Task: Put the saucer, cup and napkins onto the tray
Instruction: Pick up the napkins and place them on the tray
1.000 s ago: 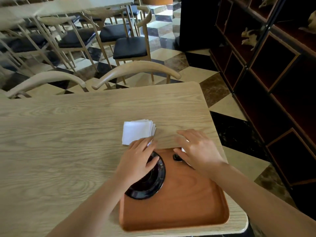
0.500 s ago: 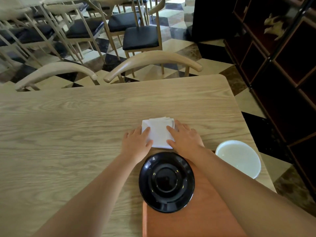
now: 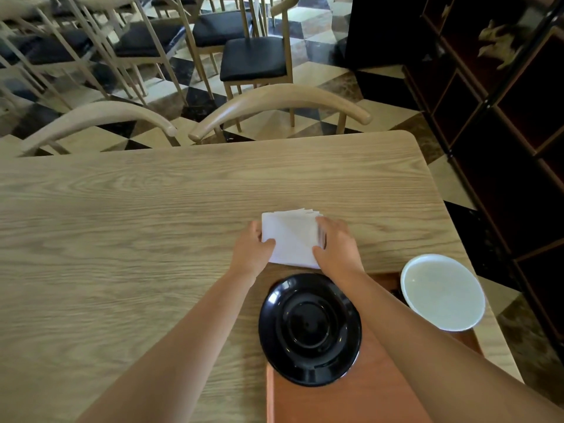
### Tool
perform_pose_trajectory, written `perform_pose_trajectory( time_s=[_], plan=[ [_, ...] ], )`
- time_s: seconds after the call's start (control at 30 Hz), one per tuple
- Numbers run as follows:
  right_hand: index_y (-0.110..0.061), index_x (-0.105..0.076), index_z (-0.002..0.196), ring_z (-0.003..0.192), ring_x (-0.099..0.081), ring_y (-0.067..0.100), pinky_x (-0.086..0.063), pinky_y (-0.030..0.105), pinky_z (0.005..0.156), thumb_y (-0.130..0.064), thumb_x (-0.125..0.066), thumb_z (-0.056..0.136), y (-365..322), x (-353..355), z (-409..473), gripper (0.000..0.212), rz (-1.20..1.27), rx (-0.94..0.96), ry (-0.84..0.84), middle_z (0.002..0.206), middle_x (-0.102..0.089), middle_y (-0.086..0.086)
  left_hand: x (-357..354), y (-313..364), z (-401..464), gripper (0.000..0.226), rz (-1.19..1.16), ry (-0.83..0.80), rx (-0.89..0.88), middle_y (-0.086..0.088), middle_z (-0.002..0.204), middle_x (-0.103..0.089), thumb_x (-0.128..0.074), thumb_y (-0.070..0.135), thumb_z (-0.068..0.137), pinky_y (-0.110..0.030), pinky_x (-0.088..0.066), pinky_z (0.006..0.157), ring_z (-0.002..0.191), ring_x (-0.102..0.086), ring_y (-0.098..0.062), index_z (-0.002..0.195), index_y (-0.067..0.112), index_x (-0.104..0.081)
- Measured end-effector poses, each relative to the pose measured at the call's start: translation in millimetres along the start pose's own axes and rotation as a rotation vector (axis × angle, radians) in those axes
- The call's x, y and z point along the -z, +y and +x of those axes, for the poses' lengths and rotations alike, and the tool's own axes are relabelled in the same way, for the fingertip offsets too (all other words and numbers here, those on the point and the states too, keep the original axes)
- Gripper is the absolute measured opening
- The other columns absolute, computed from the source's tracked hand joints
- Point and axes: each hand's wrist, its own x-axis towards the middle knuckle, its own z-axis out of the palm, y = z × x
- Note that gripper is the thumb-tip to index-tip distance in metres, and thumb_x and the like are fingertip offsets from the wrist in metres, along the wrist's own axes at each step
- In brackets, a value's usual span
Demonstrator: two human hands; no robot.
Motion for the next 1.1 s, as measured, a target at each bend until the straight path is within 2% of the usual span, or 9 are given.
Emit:
perform_pose_trajectory(
  time_s=[0.1,0.17,0.23,0.4,0.53,0.67,0.87,0.97,1.1],
  plan=[
    [-0.019,-0.036,0.135,0.097,-0.057,0.023,-0.049,0.028,0.073,0.003,-0.056,0.077,-2.9,0.4,3.6,0.065,0.203,-0.164,0.055,0.121,-0.054,0.011,5.7,5.2,0.2,0.015,-0.227,-0.012,0.215,-0.01,0.09,-0.061,-0.051,0.0,0.084,-0.032,-0.043,0.071,0.079,-0.053,-0.023,0.08,0.01,-0.061],
    [-0.017,-0.041,0.131,0.084,-0.057,0.017,-0.043,0.019,0.057,0.003,-0.055,0.077,-3.1,2.5,6.7,0.059,0.242,-0.214,0.03,0.109,-0.061,0.008,9.2,7.9,-2.8,0.021,-0.352,-0.066,0.305,-0.01,0.085,-0.062,-0.05,-0.007,0.083,-0.029,-0.048,0.072,0.08,-0.056,-0.023,0.072,0.009,-0.059],
    [-0.016,-0.053,0.12,0.079,-0.055,0.014,-0.037,0.015,0.051,0.002,-0.054,0.078,-2.9,6.4,7.3,0.046,0.274,-0.237,0.016,0.1,-0.064,0.003,12.0,10.0,-6.7,0.023,-0.407,-0.097,0.325,-0.009,0.083,-0.062,-0.049,-0.011,0.081,-0.027,-0.049,0.071,0.082,-0.057,-0.023,0.072,0.007,-0.059],
    [-0.017,-0.061,0.1,0.082,-0.061,0.015,-0.049,0.023,0.064,0.001,-0.058,0.076,-7.0,11.5,-0.9,0.03,0.413,-0.287,0.032,0.095,-0.067,0.001,20.6,19.3,-16.7,0.018,-0.511,-0.095,0.308,-0.008,0.084,-0.063,-0.052,-0.006,0.083,-0.023,-0.054,0.062,0.073,-0.059,-0.017,0.087,0.008,-0.063],
    [-0.022,-0.062,0.087,0.084,-0.067,0.019,-0.056,0.031,0.075,0.002,-0.064,0.074,-17.1,27.8,-19.1,0.028,0.647,-0.266,0.049,0.09,-0.07,0.0,36.1,42.9,-43.2,0.017,-0.618,-0.148,0.171,0.005,0.055,-0.065,-0.052,-0.003,0.086,-0.015,-0.045,0.043,0.047,-0.057,-0.005,0.091,0.008,-0.063],
    [-0.027,-0.062,0.08,0.076,-0.065,0.013,-0.053,0.024,0.066,0.003,-0.065,0.074,-24.5,58.8,-57.5,0.03,0.754,-0.115,0.125,0.082,-0.069,-0.004,45.4,59.0,-84.6,0.021,-0.707,-0.207,0.061,0.005,0.061,-0.07,-0.048,-0.005,0.087,-0.017,-0.05,0.051,0.053,-0.061,-0.005,0.093,0.007,-0.064],
    [-0.028,-0.062,0.082,0.072,-0.061,0.005,-0.051,0.012,0.065,-0.002,-0.067,0.077,-6.2,97.6,-131.3,0.028,0.603,0.026,0.215,0.081,-0.067,-0.011,22.1,52.7,-145.5,0.022,-0.698,-0.216,0.082,-0.007,0.081,-0.07,-0.053,-0.004,0.085,-0.029,-0.053,0.072,0.075,-0.064,-0.018,0.083,0.009,-0.07],
    [-0.026,-0.064,0.081,0.069,-0.061,0.002,-0.053,0.017,0.064,-0.004,-0.067,0.078,15.1,110.6,-165.6,0.022,0.537,0.003,0.255,0.076,-0.067,-0.012,-0.7,48.4,-177.9,0.025,-0.68,-0.267,0.082,-0.012,0.097,-0.072,-0.049,-0.006,0.086,-0.034,-0.055,0.08,0.085,-0.067,-0.021,0.093,0.005,-0.071],
    [-0.029,-0.064,0.079,0.071,-0.063,0.002,-0.054,0.026,0.068,-0.006,-0.068,0.077,55.5,121.7,-202.2,0.023,0.468,-0.088,0.292,0.078,-0.068,-0.017,-34.0,38.5,-214.6,0.036,-0.645,-0.324,0.122,-0.01,0.097,-0.074,-0.045,-0.01,0.085,-0.031,-0.055,0.076,0.085,-0.067,-0.019,0.09,0.01,-0.074]
  ],
)
